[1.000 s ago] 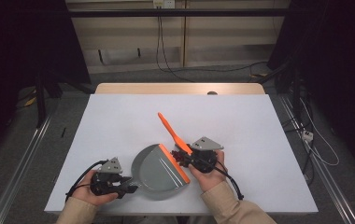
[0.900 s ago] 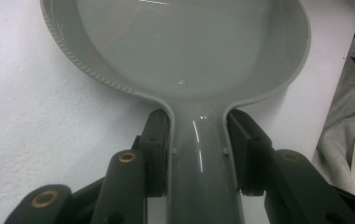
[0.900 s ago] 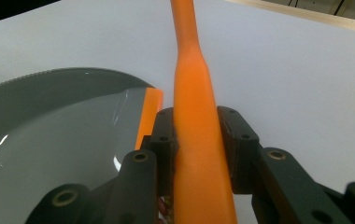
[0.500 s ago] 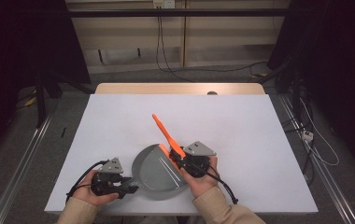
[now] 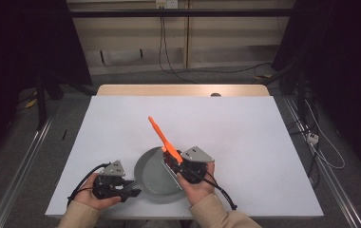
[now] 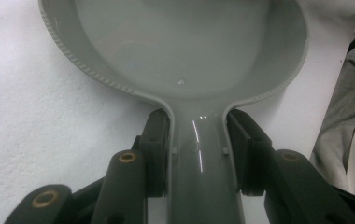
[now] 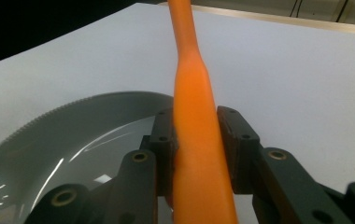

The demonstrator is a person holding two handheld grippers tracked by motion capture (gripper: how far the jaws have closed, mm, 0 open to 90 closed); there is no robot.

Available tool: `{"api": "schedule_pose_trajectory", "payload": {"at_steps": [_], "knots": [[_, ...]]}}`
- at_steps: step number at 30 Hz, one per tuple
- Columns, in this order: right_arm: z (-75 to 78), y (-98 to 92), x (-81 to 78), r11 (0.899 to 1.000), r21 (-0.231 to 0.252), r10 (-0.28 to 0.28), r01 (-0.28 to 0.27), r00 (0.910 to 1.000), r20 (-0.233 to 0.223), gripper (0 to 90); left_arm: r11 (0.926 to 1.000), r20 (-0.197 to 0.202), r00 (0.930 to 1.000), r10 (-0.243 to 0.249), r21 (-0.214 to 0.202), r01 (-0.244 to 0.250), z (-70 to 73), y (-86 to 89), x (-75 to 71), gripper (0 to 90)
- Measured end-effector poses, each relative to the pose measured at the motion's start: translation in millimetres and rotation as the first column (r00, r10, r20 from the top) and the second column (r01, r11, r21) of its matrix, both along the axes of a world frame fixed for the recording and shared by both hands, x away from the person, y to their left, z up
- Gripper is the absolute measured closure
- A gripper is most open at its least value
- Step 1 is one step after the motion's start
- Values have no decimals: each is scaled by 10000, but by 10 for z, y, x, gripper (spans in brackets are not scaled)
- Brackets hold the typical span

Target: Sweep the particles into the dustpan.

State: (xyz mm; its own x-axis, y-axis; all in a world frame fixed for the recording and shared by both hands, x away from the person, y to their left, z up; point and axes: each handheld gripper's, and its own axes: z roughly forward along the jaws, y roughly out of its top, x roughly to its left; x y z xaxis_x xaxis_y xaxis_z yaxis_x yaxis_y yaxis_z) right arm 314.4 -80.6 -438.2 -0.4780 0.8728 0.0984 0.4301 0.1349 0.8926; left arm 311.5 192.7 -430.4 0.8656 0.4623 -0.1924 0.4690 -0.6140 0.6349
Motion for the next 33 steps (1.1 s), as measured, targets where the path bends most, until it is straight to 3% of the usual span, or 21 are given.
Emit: {"api": "schedule_pose_trajectory", "payload": {"at_steps": [4,6,8,9,13,18,24,25,29,33], "knots": [[61,10,9,9967,722,382,-367,9991,-198,701,10000,-4,10000,-22,9,22,-3,2,1,622],[77,15,19,9958,775,501,-494,9987,-66,701,9999,-23,10000,6,-139,-6,-14,4,-2,622],[105,-23,43,9869,1419,787,-768,9969,-74,701,9999,-39,10000,25,-157,-26,-17,7,-1,622],[133,-48,51,9866,1444,768,-753,9970,-50,701,9999,-45,10000,22,-158,-23,-18,6,0,622],[218,-187,108,9911,1187,573,-607,9978,318,702,9999,-26,10000,19,-148,-20,-16,4,-1,622],[201,-405,165,9949,961,273,-307,9990,366,702,9999,-55,10000,19,-167,-20,-18,5,3,622],[64,-571,226,9994,-276,-190,209,9975,681,702,10000,-55,10000,58,-73,-58,-1,0,1,622],[39,-592,249,9993,-282,-235,253,9978,626,702,9999,-73,9999,72,-72,-72,1,-1,2,622],[-20,-585,297,9963,-780,-316,367,9973,659,702,10000,-88,10000,14,-68,-14,0,-5,7,623],[-72,-420,214,9973,-725,115,-73,9983,570,697,10000,-100,9999,6,-67,-7,-2,-6,9,623]]}}
